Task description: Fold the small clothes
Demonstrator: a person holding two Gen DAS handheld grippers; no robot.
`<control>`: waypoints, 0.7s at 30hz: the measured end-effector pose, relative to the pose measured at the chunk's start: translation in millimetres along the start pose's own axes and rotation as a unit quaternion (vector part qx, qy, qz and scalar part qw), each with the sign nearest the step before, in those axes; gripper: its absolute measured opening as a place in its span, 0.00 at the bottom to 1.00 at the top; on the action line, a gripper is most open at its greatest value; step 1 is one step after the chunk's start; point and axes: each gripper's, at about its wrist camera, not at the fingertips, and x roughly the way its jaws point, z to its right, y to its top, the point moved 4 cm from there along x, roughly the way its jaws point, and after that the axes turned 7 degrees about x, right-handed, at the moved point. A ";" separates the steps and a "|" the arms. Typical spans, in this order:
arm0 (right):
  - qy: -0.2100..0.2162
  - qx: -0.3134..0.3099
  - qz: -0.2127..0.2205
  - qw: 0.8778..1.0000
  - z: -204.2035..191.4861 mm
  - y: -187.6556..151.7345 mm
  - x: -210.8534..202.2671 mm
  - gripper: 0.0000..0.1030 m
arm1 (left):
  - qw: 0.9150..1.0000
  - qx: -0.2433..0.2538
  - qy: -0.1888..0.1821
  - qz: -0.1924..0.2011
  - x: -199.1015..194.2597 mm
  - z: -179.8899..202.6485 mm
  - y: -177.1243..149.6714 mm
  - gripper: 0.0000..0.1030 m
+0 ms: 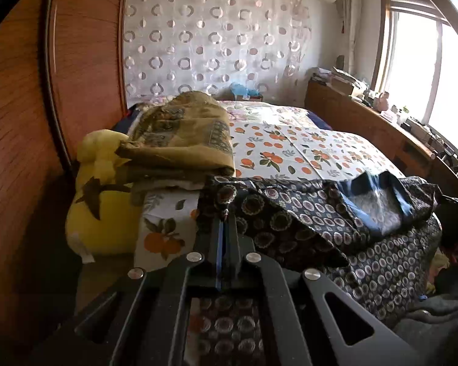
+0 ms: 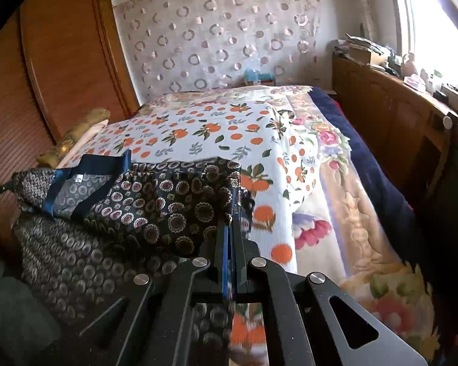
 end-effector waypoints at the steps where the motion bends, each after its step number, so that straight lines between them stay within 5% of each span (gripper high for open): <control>1: -0.001 -0.005 -0.003 1.000 -1.4 -1.3 -5.3 0.01 | 1.000 -0.001 -0.001 0.001 -3.0 -2.1 0.1 0.02; 11: -0.062 -0.019 -0.002 0.998 -5.4 20.8 -9.1 0.12 | 0.998 0.019 0.013 -0.053 10.7 -8.8 -26.2 0.07; 15: -0.067 -0.016 0.014 0.998 -5.4 38.5 -6.6 0.47 | 0.999 0.017 0.022 -0.042 4.9 -15.5 -18.4 0.36; 21: -0.054 -0.022 0.017 0.998 -11.3 59.5 20.6 0.50 | 0.999 0.017 0.023 -0.015 4.9 -25.3 9.9 0.67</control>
